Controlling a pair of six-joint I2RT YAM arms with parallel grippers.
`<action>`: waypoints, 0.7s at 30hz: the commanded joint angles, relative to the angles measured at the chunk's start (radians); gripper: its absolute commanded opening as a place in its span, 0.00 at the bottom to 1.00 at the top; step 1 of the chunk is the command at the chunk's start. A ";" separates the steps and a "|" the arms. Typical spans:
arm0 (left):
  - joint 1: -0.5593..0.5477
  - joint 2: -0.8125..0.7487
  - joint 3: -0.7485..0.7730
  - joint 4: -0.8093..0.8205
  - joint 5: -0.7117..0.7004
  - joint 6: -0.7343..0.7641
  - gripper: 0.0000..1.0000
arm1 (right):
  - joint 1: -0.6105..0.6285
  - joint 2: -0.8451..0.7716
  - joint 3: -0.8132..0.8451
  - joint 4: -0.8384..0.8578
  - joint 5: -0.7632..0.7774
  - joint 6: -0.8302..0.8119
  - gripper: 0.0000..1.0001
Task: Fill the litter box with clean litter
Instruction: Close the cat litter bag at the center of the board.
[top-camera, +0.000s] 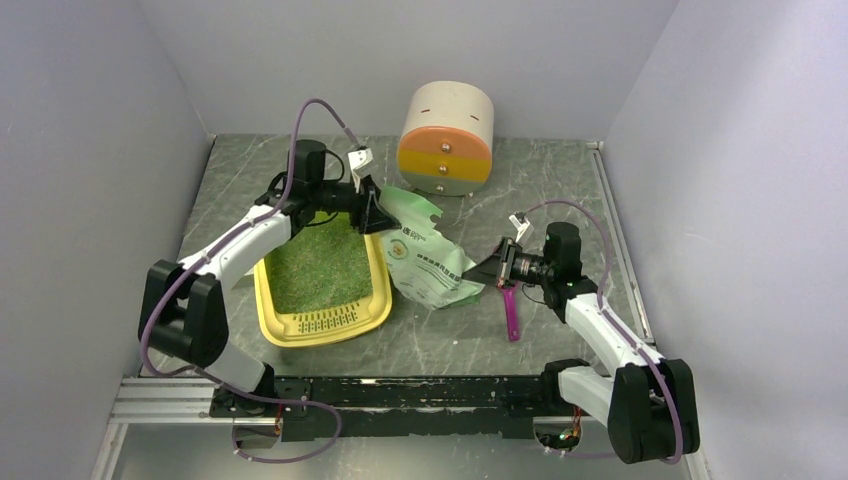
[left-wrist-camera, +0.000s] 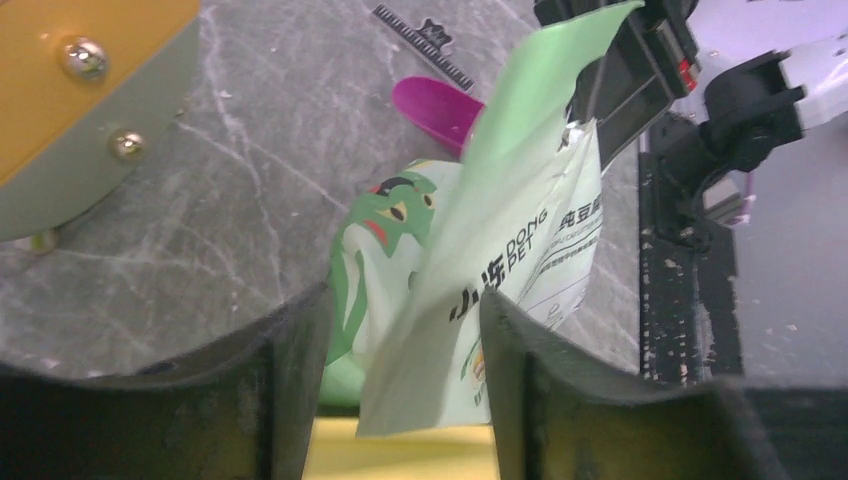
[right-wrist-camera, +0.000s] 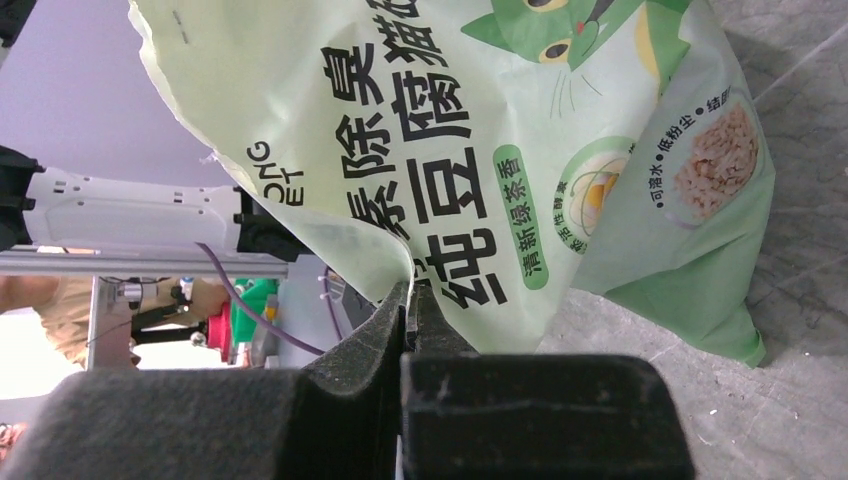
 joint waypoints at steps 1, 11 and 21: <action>0.004 0.055 0.077 0.011 0.152 -0.010 0.51 | -0.007 -0.021 0.022 -0.059 0.026 -0.021 0.00; 0.045 0.088 0.155 -0.299 -0.042 0.044 0.05 | -0.054 -0.116 -0.081 0.223 -0.124 0.226 0.00; 0.032 0.161 0.271 -0.540 -0.194 0.149 0.05 | -0.058 -0.099 0.059 -0.253 -0.003 -0.044 0.00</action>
